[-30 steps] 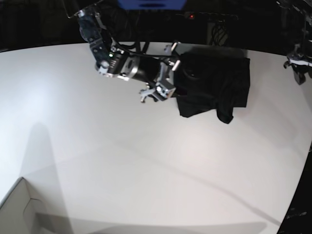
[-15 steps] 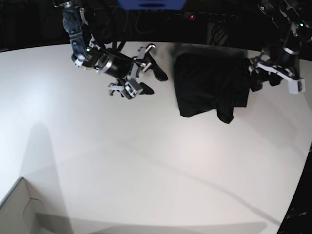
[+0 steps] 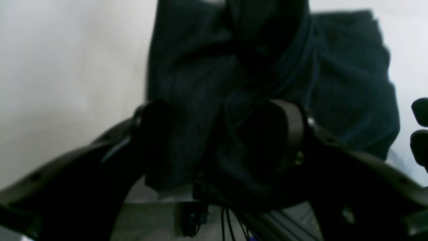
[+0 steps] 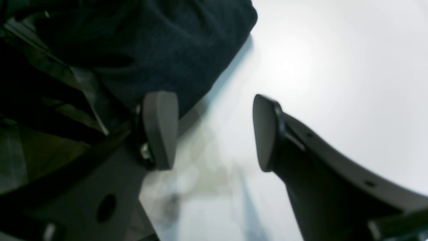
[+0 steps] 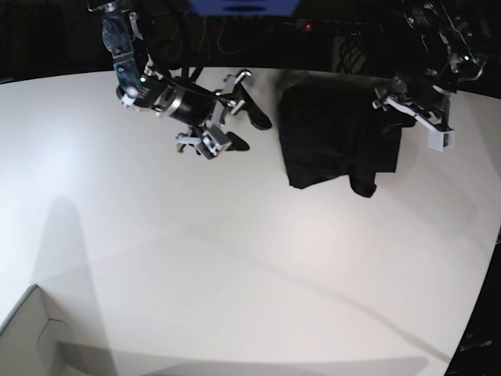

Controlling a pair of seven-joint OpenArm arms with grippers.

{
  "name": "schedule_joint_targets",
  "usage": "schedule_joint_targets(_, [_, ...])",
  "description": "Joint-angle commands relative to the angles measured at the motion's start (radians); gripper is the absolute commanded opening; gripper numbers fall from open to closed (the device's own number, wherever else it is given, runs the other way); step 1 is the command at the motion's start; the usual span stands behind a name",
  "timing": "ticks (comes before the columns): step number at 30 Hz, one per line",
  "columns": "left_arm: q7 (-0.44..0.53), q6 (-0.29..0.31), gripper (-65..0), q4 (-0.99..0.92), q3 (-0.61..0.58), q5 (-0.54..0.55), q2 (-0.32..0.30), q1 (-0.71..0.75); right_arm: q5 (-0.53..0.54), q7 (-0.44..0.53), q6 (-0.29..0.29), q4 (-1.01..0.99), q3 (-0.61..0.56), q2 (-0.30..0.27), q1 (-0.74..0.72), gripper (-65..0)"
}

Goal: Layout the t-shirt on the table in an organized manner, then fold the t-shirt properly
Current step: 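Grasp the folded shirt edge with the left gripper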

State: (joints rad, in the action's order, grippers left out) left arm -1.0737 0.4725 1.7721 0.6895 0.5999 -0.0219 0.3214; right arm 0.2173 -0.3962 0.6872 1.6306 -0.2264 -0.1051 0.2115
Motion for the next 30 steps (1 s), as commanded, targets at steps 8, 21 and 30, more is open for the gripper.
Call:
schedule_joint_targets(8, [0.016,0.009,-65.0,0.024,0.005,0.028,-0.008,-0.015,0.018,0.026,0.011,0.02,0.0,-0.002,-0.01,-29.2])
schedule_joint_targets(21, [0.016,0.012,-65.0,0.15,0.184,0.035,0.038,0.023,0.018,0.026,0.011,0.02,-0.001,-0.002,-0.013,-29.2])
schedule_joint_targets(30, [0.017,0.012,-65.0,0.004,0.215,0.033,0.03,0.014,0.018,0.026,0.011,0.018,-0.006,0.0,-0.017,-29.2])
